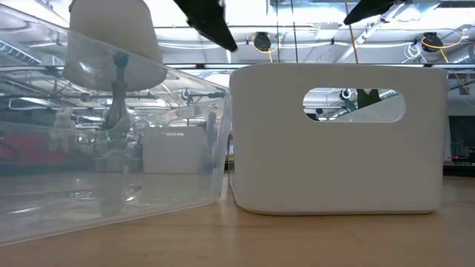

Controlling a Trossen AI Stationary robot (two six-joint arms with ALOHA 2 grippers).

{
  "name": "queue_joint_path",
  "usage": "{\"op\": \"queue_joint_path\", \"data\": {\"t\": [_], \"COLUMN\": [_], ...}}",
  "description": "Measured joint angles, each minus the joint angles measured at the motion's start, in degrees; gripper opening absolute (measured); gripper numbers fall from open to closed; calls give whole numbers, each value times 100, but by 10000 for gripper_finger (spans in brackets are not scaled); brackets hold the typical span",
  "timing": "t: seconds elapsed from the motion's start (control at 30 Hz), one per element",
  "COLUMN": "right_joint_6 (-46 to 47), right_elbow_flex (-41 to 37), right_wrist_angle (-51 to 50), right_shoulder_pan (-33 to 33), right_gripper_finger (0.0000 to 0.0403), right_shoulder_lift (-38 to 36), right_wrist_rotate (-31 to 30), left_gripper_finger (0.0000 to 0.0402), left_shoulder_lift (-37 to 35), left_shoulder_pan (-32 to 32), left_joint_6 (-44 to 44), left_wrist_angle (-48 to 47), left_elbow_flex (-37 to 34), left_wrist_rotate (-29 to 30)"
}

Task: Stack baskets by color
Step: Stack the transparent bin on the top right stacked transparent bins

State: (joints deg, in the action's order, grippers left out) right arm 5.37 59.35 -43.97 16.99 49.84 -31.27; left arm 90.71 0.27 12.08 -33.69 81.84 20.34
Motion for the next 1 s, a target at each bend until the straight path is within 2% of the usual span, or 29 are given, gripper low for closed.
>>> {"op": "queue_joint_path", "data": {"t": [0.4,0.63,0.73,1.0], "right_joint_6": [149,149,148,-32], "right_elbow_flex": [0,0,0,0], "right_wrist_angle": [0,47,74,287], "right_shoulder_pan": [-1,-2,0,-2], "right_gripper_finger": [223,223,223,223], "right_shoulder_lift": [0,28,85,300], "right_wrist_rotate": [2,2,2,4], "left_gripper_finger": [152,152,153,189], "left_shoulder_lift": [-67,-75,-78,-75], "left_shoulder_pan": [-1938,-3161,-3614,-4598], "left_joint_6": [-878,-1900,-2347,-3453], "left_wrist_angle": [-1024,-938,-545,-362], "left_elbow_flex": [-18,-372,-635,-846], "left_wrist_rotate": [-155,-149,-116,-256]}}
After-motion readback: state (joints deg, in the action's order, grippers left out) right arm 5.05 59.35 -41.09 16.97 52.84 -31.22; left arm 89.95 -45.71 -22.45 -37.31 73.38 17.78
